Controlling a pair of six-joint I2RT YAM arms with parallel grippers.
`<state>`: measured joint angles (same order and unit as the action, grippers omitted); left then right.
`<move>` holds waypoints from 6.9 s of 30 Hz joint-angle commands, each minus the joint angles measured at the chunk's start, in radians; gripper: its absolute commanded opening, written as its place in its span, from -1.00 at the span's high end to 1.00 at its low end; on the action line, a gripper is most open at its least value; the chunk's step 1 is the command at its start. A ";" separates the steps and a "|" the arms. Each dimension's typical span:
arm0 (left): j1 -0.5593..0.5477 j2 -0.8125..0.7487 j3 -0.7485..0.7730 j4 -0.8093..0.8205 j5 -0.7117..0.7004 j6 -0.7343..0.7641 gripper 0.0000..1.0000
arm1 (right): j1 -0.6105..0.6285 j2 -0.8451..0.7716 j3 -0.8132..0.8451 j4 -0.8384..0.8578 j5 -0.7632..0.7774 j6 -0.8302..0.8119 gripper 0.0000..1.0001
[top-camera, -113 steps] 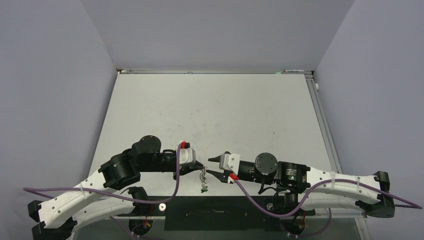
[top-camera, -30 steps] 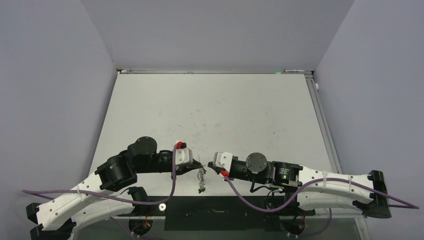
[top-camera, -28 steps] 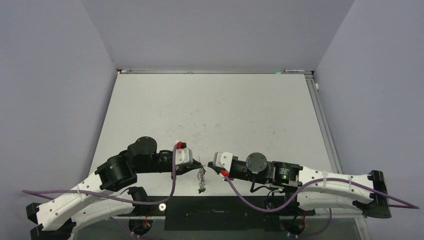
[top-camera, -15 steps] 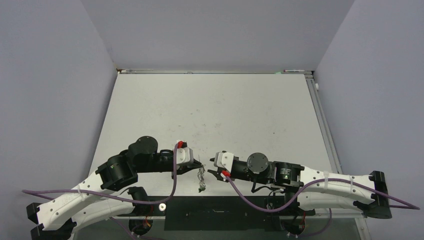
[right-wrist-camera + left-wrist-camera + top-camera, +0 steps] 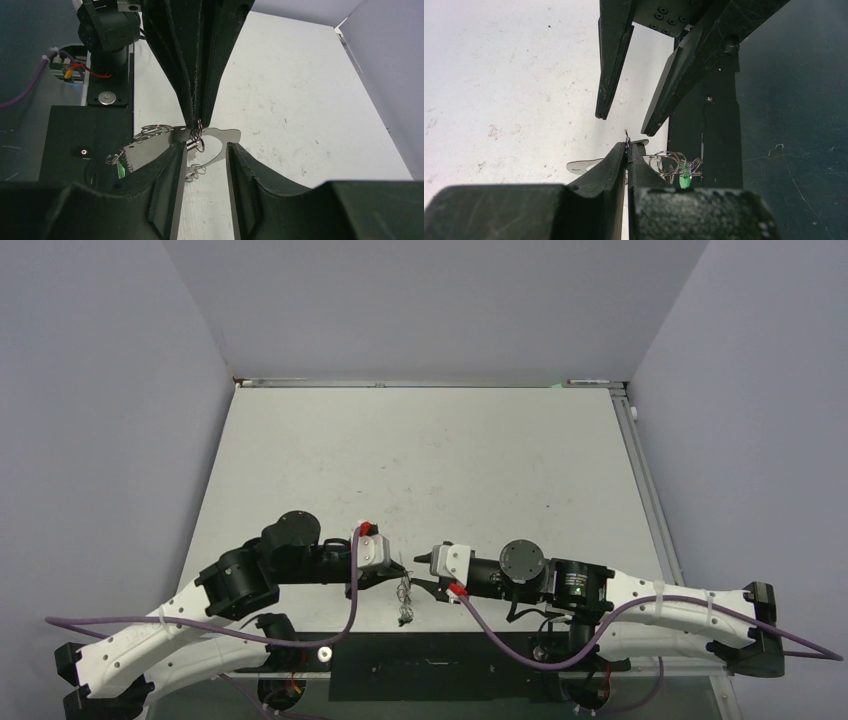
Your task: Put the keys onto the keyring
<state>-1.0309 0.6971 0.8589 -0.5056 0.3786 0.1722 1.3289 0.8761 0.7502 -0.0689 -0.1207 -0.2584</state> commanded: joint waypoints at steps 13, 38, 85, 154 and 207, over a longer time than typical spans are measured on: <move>0.009 -0.011 0.021 0.062 0.032 -0.002 1.00 | -0.008 0.021 0.041 0.050 -0.060 -0.012 0.31; 0.028 -0.026 0.000 0.103 0.097 -0.010 1.00 | -0.216 0.068 0.099 0.003 -0.423 0.053 0.51; 0.029 -0.033 0.002 0.095 0.073 -0.007 1.00 | -0.229 0.118 0.130 -0.016 -0.542 0.079 0.89; 0.071 -0.068 -0.011 0.119 0.063 -0.026 1.00 | -0.226 0.076 0.040 0.213 -0.423 0.169 0.26; 0.072 -0.133 0.022 0.072 -0.015 -0.008 0.00 | -0.226 0.193 0.254 -0.166 -0.391 0.046 0.89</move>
<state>-0.9600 0.5961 0.8291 -0.4568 0.4076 0.1524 1.1011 1.0519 0.8833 -0.1505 -0.5301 -0.1593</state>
